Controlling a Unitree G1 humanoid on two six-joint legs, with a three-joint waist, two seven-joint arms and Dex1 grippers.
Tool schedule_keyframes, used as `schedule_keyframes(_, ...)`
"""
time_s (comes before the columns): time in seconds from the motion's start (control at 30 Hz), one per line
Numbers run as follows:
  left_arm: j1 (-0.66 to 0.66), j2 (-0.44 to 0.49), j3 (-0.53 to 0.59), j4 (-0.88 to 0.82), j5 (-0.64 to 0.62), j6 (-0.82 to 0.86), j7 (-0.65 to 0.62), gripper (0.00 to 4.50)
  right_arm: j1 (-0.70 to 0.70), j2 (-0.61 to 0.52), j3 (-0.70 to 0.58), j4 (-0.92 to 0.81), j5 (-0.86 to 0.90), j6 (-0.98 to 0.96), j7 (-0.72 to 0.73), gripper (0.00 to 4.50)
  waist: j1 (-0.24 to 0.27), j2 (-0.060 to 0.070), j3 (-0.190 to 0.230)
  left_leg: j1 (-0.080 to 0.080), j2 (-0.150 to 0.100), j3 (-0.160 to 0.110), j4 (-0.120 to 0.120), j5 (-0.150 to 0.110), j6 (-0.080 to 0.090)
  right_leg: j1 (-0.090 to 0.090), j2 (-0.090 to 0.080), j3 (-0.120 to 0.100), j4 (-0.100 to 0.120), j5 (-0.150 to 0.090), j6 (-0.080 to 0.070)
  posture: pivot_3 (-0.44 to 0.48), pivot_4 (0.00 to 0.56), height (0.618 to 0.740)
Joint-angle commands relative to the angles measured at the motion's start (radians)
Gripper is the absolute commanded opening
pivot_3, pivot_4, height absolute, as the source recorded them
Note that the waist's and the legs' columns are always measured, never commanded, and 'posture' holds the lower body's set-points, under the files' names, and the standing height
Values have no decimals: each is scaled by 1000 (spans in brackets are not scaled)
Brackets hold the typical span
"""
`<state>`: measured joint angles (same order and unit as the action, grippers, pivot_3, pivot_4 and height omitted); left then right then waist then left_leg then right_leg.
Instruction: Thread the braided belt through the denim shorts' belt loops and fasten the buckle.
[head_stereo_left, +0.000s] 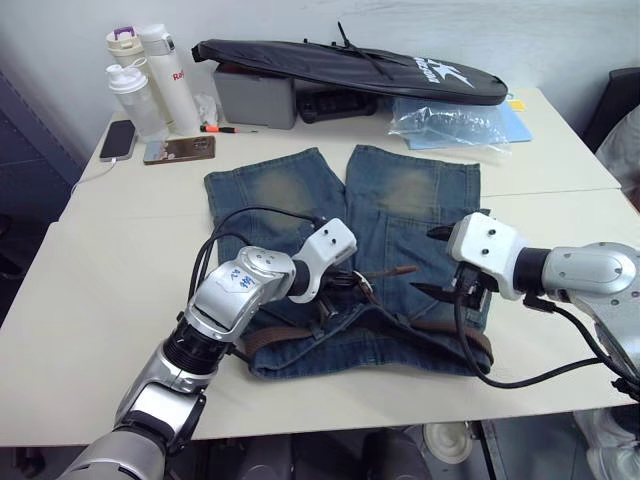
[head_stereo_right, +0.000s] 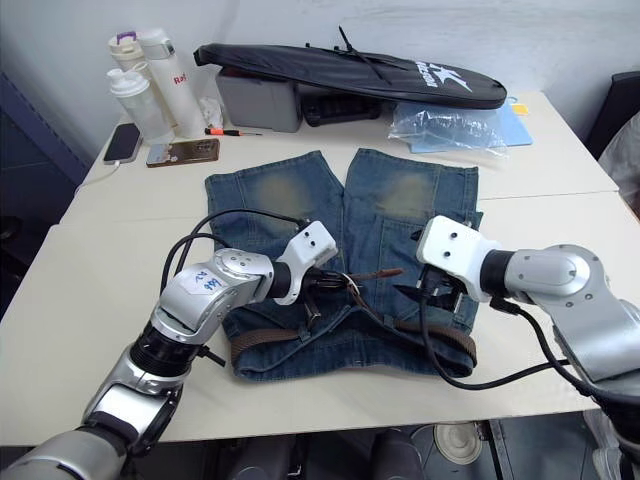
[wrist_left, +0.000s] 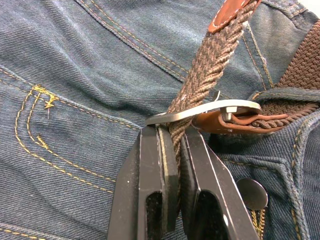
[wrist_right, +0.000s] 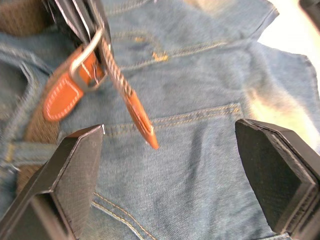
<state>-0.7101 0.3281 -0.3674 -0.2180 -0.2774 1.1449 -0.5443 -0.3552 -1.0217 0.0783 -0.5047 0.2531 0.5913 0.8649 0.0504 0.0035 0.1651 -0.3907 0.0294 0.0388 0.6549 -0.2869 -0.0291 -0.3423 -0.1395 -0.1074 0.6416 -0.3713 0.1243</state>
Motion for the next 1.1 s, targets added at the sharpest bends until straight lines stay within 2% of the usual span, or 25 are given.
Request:
schedule_keyframes(0.03,-35,-1,13,-16,-2,-16,-6,0,-41,14,35,23,-48,-84,29,4437,0,0,0,0,0,0,0,0,0,0,0,0,0,0,0,0,150,652)
schedule_keyframes(0.1,-38,-2,16,-16,-4,-16,-7,0,-61,34,66,52,-75,-115,35,4437,0,0,0,0,0,0,0,0,0,0,0,0,0,0,0,0,150,652)
schedule_keyframes(0.13,-39,-3,17,-16,-4,-16,-7,0,-70,44,82,65,-89,-129,38,4212,0,0,0,0,0,0,0,0,0,0,0,0,0,0,0,0,150,652)
schedule_keyframes(0.2,-42,-4,18,-16,-6,-18,-9,0,-83,64,108,87,-112,-153,46,3595,-1,0,0,0,0,0,0,0,0,0,0,0,0,0,0,0,150,652)
schedule_keyframes(0.37,-45,1,39,-21,-18,-21,-19,0,-83,73,121,105,-132,-175,65,1524,0,0,0,0,0,0,0,0,0,0,0,0,0,0,0,0,150,652)
schedule_keyframes(0.43,-48,-3,88,-12,-39,7,-17,857,-81,69,112,111,-133,-183,74,725,1,0,0,0,0,0,1,0,-1,0,0,0,0,0,0,0,150,652)
schedule_keyframes(0.47,-49,-2,100,-10,-46,17,-20,1114,-80,67,109,113,-134,-186,77,274,1,0,0,0,0,-1,1,0,-1,0,0,0,0,0,0,0,150,652)
schedule_keyframes(0.5,-50,14,102,-8,-51,21,-35,1507,-81,64,105,116,-134,-190,80,0,1,0,0,0,0,-1,1,0,-1,0,0,0,0,0,0,0,150,652)
schedule_keyframes(0.53,-53,54,97,3,-48,9,-64,1966,-85,57,98,126,-138,-202,83,0,1,0,0,0,0,0,1,0,-1,0,0,0,0,0,0,0,150,652)
schedule_keyframes(0.57,-55,91,96,16,-45,-5,-91,2220,-89,49,91,136,-141,-214,88,0,0,0,0,0,0,0,1,0,-1,0,0,0,0,0,0,0,150,652)
schedule_keyframes(0.6,-56,122,99,28,-46,-16,-115,2802,-93,42,84,146,-145,-227,91,0,0,0,0,0,0,0,2,0,-1,0,0,0,0,0,0,0,150,652)
schedule_keyframes(0.63,-58,153,107,39,-48,-25,-138,2923,-98,34,77,156,-152,-247,95,0,-1,1,0,0,0,-1,2,0,-1,0,0,0,0,0,0,0,150,652)
schedule_keyframes(0.77,-67,222,124,74,-52,-51,-192,4299,-119,10,51,191,-170,-329,116,0,-5,3,-1,0,0,0,1,0,-1,0,0,0,1,0,0,0,150,652)
schedule_keyframes(0.8,-68,235,123,81,-53,-59,-205,4478,-122,6,45,197,-172,-346,122,0,-5,3,-1,0,0,0,1,0,-1,0,0,0,1,0,0,0,150,652)
schedule_keyframes(0.93,-60,251,132,113,-49,-59,-214,4478,-149,-35,9,225,-198,-469,150,0,0,3,-1,0,0,-1,1,0,-1,0,0,-1,1,0,0,0,150,652)
schedule_keyframes(1.1,-10,276,51,118,-18,-95,-246,4478,-209,-67,-29,288,-211,-606,186,0,-4,4,-2,0,0,0,0,0,-1,0,0,0,1,0,0,0,150,652)
